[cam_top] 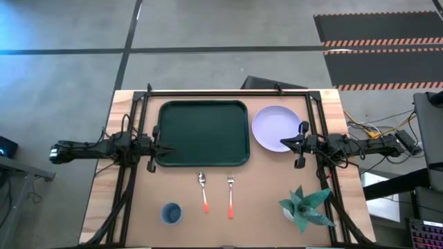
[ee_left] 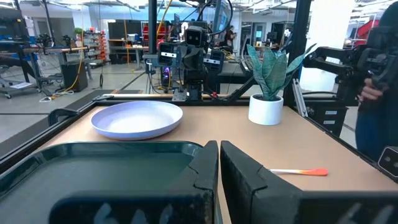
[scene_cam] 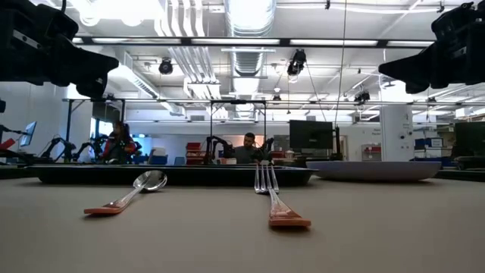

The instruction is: Pick and place plate/cup/fork/spoon on tray

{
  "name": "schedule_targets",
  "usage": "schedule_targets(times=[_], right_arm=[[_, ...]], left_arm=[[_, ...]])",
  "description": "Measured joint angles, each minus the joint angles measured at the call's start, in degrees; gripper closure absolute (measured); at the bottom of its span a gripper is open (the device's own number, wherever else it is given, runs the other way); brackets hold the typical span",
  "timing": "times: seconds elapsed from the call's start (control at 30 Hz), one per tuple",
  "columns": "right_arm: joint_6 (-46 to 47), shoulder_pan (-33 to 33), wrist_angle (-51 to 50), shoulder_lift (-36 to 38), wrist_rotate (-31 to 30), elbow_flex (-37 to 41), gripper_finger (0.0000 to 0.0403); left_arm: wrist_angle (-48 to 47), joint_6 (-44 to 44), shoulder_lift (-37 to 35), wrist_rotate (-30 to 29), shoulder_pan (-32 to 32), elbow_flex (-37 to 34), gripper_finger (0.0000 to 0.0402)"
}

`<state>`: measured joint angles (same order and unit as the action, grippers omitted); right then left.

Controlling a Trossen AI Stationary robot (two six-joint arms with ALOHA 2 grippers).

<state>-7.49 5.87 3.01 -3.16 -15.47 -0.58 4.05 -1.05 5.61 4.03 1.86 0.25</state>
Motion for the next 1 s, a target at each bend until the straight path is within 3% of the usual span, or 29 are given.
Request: schedule_targets(times=[0.17,0.37,0.5,0.63,1.0], right_arm=[[0.9,0.0,3.3,0.0,0.2,0.0,0.0394],[14.7,0.0,5.9,0.0,0.4,-4.5,0.0394],[15.5,0.0,6.0,-0.1,-5.1,-9.6,0.0394],[12.3,0.0,5.8,-0.4,-5.6,-14.1,0.0394],[16.9,0.0,5.9,-9.6,-8.6,-25.5,0.0394]], left_arm=[[0.0,0.0,0.0,0.0,0.0,0.0,0.0402],[0.0,0.0,0.0,0.0,0.0,0.0,0.0402],[0.0,0.0,0.0,0.0,0.0,0.0,0.0402],[0.4,0.9,0.0,-0.4,0.0,0.0,0.0402],[21.4,-7.0,0.0,-3.0,0.0,0.0,0.0402]])
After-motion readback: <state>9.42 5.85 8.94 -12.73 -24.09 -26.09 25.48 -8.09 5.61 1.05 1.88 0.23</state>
